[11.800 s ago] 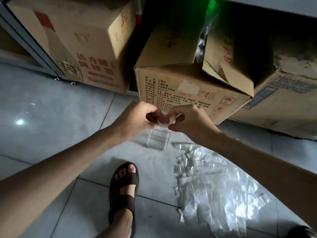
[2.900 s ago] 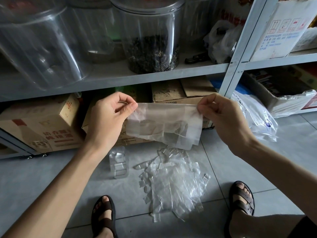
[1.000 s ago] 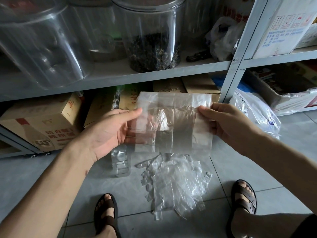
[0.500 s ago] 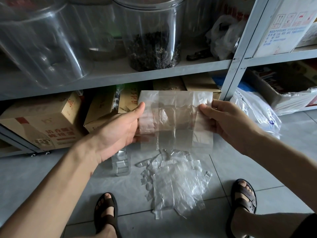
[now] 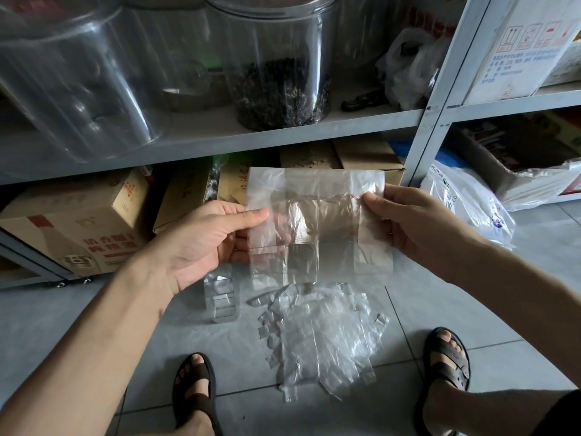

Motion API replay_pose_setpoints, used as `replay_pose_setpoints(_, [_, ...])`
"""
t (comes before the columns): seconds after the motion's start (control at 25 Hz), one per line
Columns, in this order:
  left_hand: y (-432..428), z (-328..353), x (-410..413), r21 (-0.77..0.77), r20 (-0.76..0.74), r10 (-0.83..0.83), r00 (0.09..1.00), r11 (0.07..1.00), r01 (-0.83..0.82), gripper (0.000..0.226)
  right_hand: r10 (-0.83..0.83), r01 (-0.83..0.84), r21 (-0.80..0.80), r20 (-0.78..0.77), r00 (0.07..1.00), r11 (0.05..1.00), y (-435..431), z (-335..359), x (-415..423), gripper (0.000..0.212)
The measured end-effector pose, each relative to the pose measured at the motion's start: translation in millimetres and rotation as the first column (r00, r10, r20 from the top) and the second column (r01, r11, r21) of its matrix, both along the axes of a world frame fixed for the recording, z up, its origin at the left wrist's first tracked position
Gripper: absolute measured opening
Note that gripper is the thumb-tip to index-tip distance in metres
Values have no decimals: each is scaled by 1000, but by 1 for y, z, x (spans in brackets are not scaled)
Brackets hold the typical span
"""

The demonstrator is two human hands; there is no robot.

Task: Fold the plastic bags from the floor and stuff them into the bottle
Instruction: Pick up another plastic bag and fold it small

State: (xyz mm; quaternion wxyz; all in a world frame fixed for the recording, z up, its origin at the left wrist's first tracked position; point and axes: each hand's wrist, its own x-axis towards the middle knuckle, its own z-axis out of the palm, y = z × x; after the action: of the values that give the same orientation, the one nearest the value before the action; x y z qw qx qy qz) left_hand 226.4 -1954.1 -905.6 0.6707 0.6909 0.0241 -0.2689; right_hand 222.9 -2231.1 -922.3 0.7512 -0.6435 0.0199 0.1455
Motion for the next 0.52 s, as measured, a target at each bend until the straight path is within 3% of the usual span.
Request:
replay_pose_setpoints(0.24, [1,3,-1,-3,-13,27,1000,1000,-27,29,108,-106,49,-37,993,993,-3,7,-4,17])
replay_pose_setpoints(0.36, [6,3,-1,18,-3,32,999,999,-32,28,168,-170,-37,-35,985,985,-6,4,-4,25])
replay_pose_setpoints(0.52, [9,1,0,35,-18,33,999,999,-32,24,114,-117,-142,-28,993,983,-10,-2,-3,30])
